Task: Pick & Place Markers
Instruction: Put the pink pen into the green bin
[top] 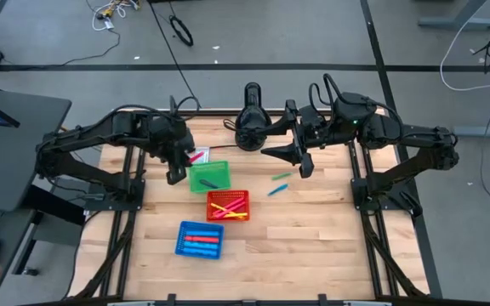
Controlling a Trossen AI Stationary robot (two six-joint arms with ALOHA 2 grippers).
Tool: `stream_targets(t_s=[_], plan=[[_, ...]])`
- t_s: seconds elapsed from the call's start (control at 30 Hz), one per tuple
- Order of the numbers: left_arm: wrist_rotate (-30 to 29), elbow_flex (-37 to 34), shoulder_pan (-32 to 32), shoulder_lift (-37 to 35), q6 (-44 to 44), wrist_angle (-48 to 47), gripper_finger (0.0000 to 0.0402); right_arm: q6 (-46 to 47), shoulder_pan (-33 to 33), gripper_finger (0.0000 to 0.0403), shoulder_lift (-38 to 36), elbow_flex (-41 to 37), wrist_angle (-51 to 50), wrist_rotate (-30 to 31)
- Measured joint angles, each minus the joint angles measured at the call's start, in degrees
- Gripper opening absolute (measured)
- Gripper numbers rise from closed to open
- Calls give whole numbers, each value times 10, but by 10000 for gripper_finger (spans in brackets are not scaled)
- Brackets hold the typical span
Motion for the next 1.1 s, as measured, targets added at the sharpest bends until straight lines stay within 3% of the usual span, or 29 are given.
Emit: stream_targets(t_s=[0.3,0.57,1.1], plan=[[-5,0,6,51,36,-42,48,1,0,233,0,0,0,0],[-55,-3,6,110,90,-29,48,0,0,233,0,0,0,0],[-60,-143,20,178,122,108,48,-6,0,233,1,0,-3,0]])
